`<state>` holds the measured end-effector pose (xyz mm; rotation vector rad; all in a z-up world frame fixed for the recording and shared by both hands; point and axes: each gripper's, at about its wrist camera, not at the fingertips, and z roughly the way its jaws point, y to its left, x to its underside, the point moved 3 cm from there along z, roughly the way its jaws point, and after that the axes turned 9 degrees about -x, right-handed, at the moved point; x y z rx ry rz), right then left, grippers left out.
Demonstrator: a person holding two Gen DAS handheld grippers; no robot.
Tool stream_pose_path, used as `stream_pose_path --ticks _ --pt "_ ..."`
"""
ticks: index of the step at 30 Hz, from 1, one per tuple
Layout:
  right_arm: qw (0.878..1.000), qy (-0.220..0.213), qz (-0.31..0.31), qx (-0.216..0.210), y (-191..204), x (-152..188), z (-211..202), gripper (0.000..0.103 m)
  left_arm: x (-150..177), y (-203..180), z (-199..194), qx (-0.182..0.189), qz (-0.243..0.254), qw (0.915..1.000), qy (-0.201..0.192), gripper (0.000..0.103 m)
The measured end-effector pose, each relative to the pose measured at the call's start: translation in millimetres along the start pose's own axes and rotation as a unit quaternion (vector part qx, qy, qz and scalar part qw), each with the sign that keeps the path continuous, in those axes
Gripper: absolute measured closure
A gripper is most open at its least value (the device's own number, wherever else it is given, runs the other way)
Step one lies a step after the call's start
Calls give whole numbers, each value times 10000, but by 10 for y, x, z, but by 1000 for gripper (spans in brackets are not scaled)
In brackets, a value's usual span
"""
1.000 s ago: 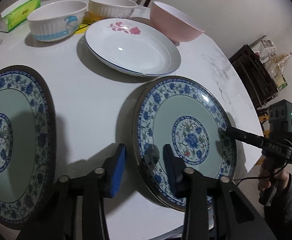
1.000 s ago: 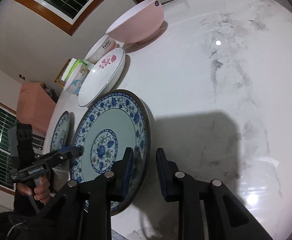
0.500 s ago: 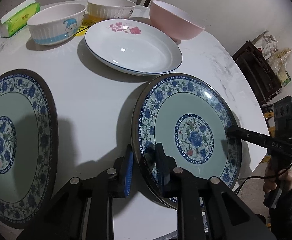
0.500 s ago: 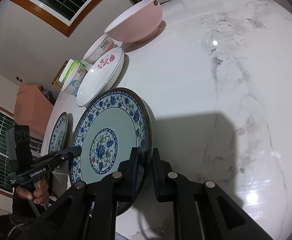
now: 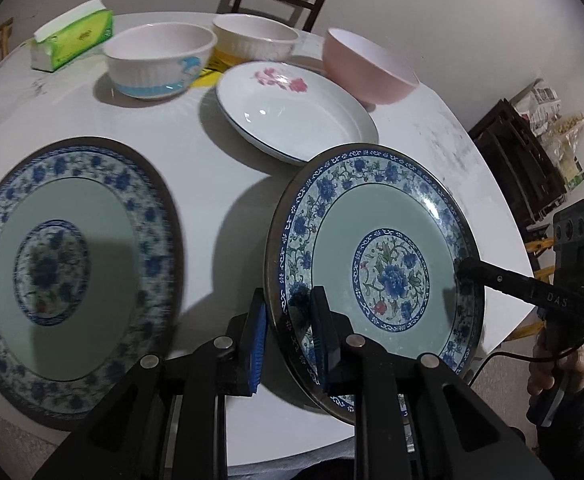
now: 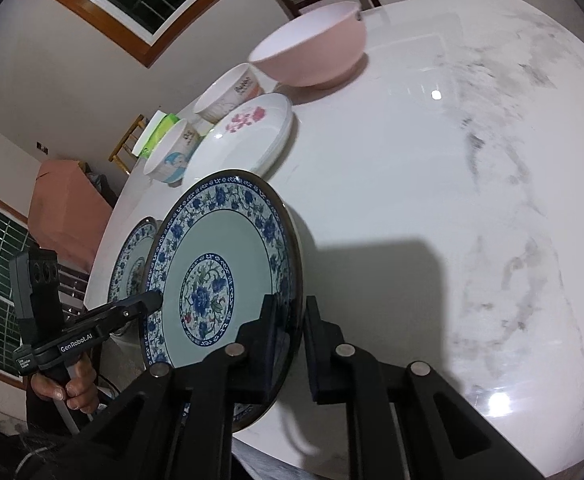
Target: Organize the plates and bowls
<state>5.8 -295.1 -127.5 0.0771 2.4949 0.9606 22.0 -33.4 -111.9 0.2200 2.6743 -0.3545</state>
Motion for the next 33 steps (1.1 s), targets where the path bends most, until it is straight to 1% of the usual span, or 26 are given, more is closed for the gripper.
stream_pose_path --ticks 7,12,18,25,27,33 --pt "9993 150 -300 -179 435 -136 331 90 -75 407 -268 -277 -309 9988 -262 86" --pt "9972 381 -534 -362 820 -219 678 90 -84 846 -487 -542 -609 9957 -444 86" --pt "9937 672 -714 -536 1243 -258 1137 90 -43 1391 -697 -890 -929 9901 -563 85" --pt "9912 969 -721 -548 1459 -214 1506 89 -8 1809 -704 -1133 -1222 9847 -516 85" --pt "9906 1039 -715 -521 1493 -198 1588 89 -4 1891 -679 -1163 -1296 9835 -491 85" --pt "9903 1085 -777 -380 1549 -184 1661 88 -16 2030 -595 -1138 -1414 9825 -418 85"
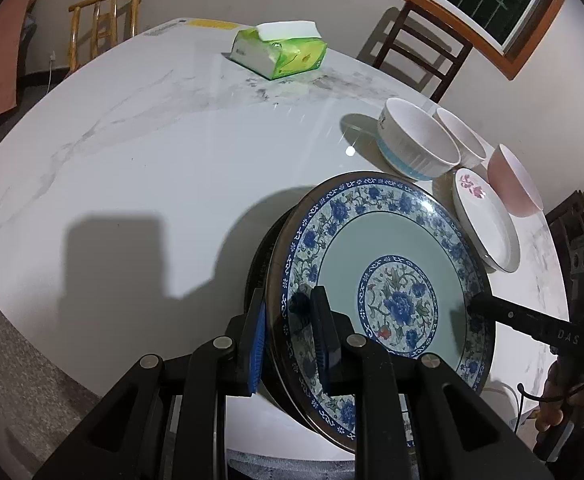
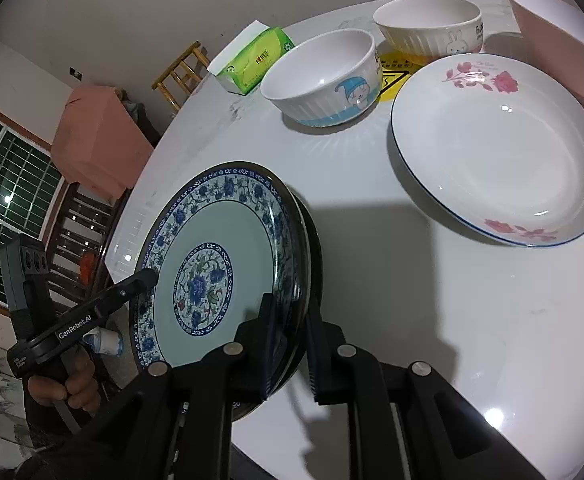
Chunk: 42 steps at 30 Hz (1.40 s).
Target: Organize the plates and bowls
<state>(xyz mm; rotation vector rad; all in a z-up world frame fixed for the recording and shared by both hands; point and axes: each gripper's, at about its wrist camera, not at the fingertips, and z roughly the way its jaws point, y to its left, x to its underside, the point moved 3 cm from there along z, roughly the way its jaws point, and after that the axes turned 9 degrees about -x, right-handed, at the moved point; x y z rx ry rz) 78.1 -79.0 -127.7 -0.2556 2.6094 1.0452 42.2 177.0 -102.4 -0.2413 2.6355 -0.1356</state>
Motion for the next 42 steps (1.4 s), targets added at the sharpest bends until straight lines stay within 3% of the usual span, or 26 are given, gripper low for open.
stream_pose_path --ticks 13,19,23,28,32,36,42 --pt "9991 79 -212 355 153 -66 156 86 -1 80 90 9 -85 10000 3 84" --pt "9981 135 -288 537 186 -39 142 85 -4 63 108 -166 19 9999 11 84" --pt "9932 136 -681 937 291 -13 142 83 3 22 130 -317 159 9994 -40 85" --pt "9905 163 -820 1091 340 -2 155 82 2 26 131 -351 151 9992 -73 85" --pt "9825 196 -1159 1442 415 28 180 68 3 35 125 -317 115 9994 -83 85" --pt "9735 112 -1546 1682 518 59 182 68 -2 16 99 -386 125 9991 -158 83" --pt "9696 -141 -1657 1794 550 48 75 68 -48 -46 -61 -664 180 9964 -503 78"
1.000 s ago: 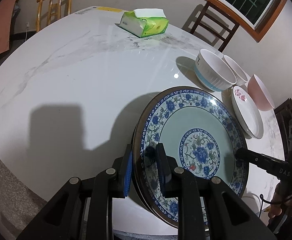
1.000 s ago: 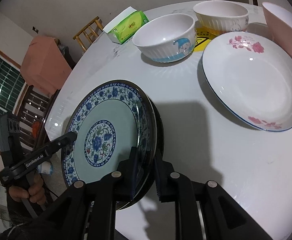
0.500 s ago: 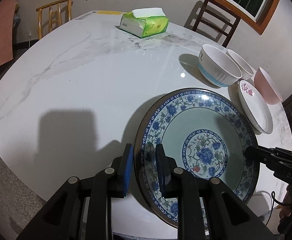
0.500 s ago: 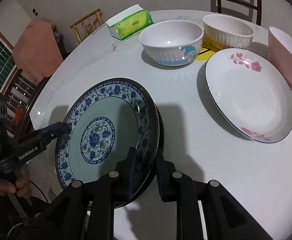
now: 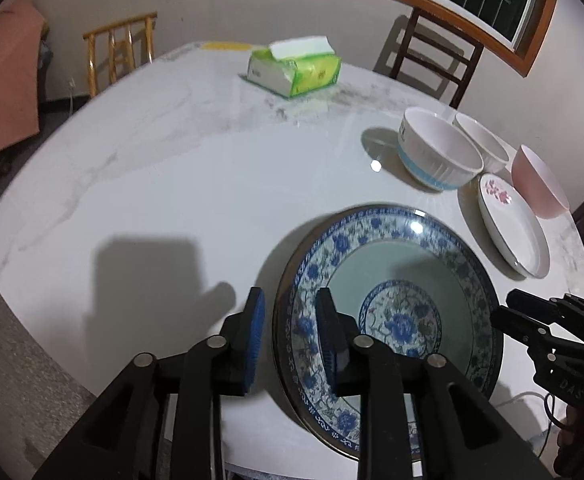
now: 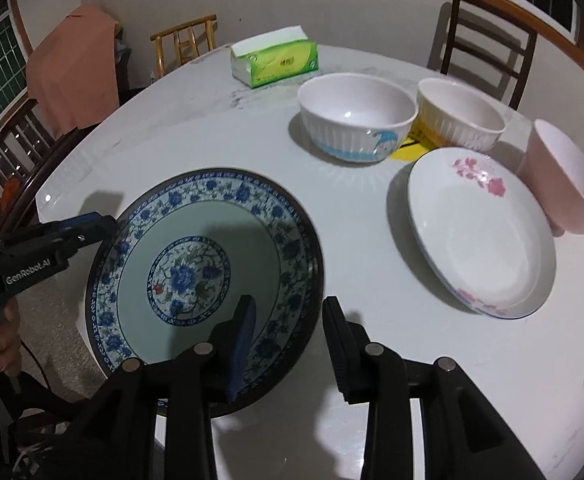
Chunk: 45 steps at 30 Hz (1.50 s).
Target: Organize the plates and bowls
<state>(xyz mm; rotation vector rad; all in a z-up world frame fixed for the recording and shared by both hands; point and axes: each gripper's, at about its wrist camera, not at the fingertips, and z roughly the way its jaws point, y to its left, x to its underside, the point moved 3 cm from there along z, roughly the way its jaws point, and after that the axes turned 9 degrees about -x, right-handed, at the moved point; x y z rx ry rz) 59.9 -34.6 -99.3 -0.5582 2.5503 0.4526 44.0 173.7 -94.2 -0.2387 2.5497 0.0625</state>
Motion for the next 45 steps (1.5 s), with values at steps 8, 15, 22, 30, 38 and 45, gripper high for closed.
stream_pose_path --ticks 8,15,22,30,38,45 --pt "9991 -283 61 316 -130 57 -210 68 -69 -275 -204 -176 169 9989 -399 62" --pt "9960 -572 150 665 -319 103 -383 68 -78 -646 -281 -2 330 9985 -440 58" --pt "9922 -822 400 849 -593 201 -553 68 -58 -965 -294 79 536 9975 -454 53" --pt "9875 -1033 678 980 -924 291 -676 68 -69 -1274 -233 142 661 9967 -440 49" --pt "9842 -1214 769 1032 -1163 337 -758 68 -113 -1551 -129 204 787 9959 -406 47" --pt "9826 -1276 947 961 -1424 347 -781 68 -203 -1781 -16 283 883 9950 -358 45"
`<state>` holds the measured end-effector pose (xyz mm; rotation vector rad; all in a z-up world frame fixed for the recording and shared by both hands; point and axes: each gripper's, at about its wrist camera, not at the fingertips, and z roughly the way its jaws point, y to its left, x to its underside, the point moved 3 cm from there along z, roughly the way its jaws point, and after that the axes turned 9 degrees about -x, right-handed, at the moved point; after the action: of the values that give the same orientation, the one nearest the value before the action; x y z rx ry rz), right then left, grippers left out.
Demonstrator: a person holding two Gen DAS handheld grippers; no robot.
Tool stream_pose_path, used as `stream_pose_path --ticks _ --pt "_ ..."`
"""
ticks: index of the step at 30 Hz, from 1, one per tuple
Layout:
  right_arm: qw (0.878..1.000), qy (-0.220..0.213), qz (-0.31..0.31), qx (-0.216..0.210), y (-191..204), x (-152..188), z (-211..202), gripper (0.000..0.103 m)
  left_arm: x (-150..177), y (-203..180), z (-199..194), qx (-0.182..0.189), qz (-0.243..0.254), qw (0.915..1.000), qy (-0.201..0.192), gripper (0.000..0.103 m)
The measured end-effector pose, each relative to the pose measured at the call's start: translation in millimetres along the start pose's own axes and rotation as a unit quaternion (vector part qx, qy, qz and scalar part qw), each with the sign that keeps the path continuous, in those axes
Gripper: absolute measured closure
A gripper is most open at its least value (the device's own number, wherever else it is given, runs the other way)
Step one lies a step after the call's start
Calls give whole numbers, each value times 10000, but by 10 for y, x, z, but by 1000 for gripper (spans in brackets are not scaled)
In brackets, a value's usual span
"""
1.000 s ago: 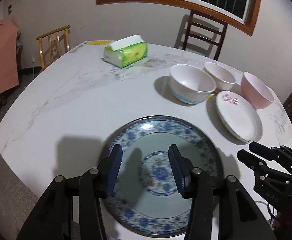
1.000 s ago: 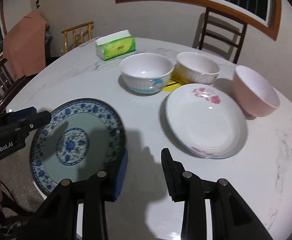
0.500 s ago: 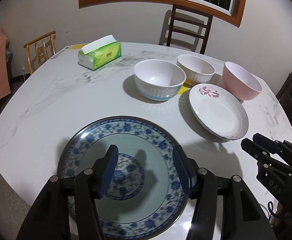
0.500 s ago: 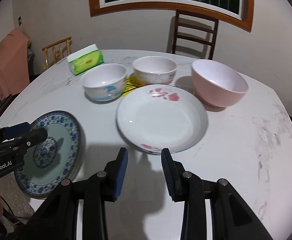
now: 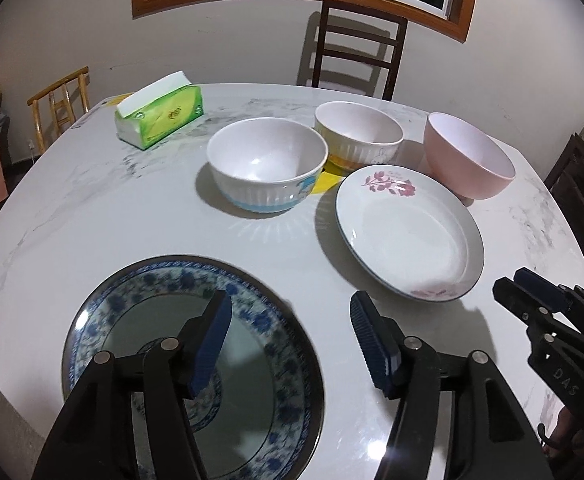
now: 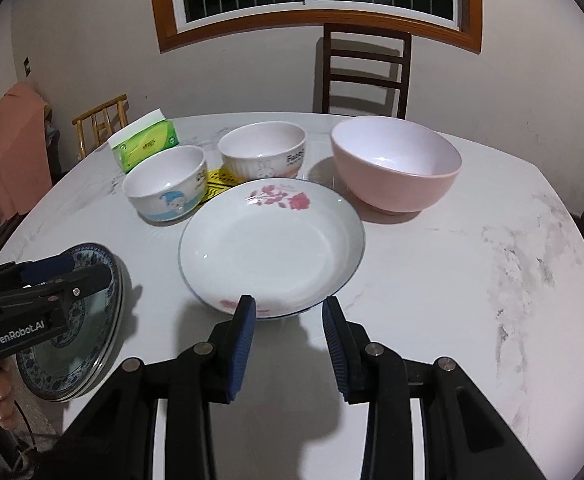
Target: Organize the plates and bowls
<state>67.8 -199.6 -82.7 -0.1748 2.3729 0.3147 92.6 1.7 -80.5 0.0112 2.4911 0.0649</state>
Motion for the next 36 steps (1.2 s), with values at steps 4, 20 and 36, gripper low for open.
stream_pose_path --ticks 4,20,36 --pt "10000 -51 57 -49 -148 -57 27 68 -58 -66 82 66 -5 10000 45 45" --pt "9978 273 456 -403 -691 -314 565 68 -403 -296 531 376 -95 9988 312 46" --pt "9954 560 429 -650 -778 -407 1013 80 -463 -452 918 407 -135 9969 661 62"
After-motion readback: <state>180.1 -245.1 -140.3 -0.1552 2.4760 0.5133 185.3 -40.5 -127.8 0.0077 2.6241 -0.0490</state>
